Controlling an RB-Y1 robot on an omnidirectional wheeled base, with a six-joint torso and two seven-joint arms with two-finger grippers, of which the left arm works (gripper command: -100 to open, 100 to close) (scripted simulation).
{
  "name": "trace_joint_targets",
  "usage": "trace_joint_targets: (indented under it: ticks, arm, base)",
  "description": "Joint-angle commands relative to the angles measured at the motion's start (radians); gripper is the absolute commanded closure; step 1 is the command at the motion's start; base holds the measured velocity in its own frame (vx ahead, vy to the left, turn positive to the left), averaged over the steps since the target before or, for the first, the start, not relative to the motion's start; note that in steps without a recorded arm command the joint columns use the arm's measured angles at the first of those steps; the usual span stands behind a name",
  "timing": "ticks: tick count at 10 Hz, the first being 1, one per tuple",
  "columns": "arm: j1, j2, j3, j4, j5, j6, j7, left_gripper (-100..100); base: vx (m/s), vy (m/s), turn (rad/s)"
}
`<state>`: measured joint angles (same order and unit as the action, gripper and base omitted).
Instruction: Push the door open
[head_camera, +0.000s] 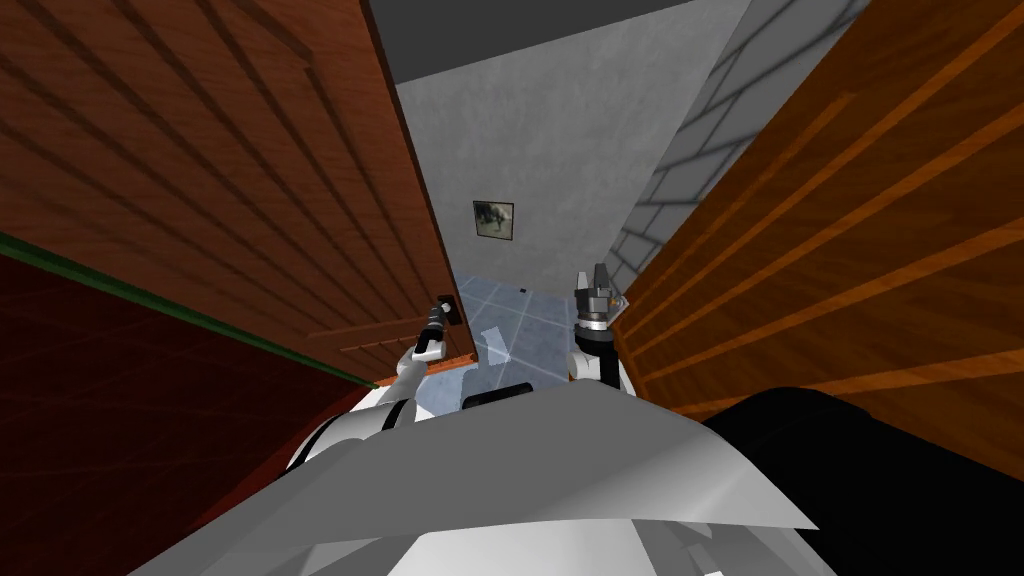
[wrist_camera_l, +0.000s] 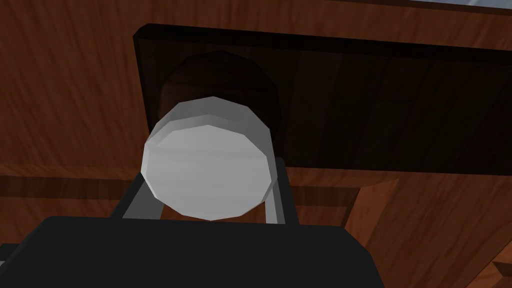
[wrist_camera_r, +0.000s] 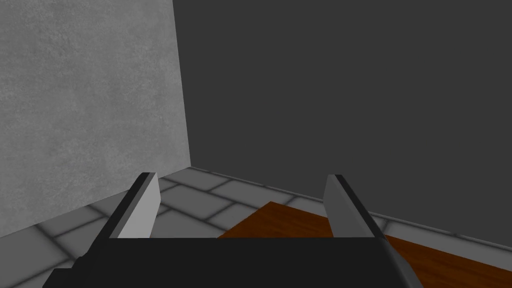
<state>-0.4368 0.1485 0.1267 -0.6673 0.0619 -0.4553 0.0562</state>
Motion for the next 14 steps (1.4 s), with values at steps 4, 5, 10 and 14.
trace_joint_targets:
  ticks: [4, 5, 10, 14]
  arm:
    - [0.001, 0.019, 0.045, 0.002, 0.014, -0.005, -0.015, 100]
    - [0.002, 0.023, 0.055, 0.003, 0.017, -0.006, -0.019, 100]
    - [0.009, 0.041, 0.104, 0.007, 0.032, -0.007, -0.036, 100]
    - [-0.003, 0.003, 0.104, 0.014, 0.024, -0.009, -0.073, -100]
  base:
    - [0.191, -0.062, 0.047]
    - [0.181, -0.092, 0.072]
    - [0.166, -0.085, 0.049]
    - [0.087, -0.031, 0.176]
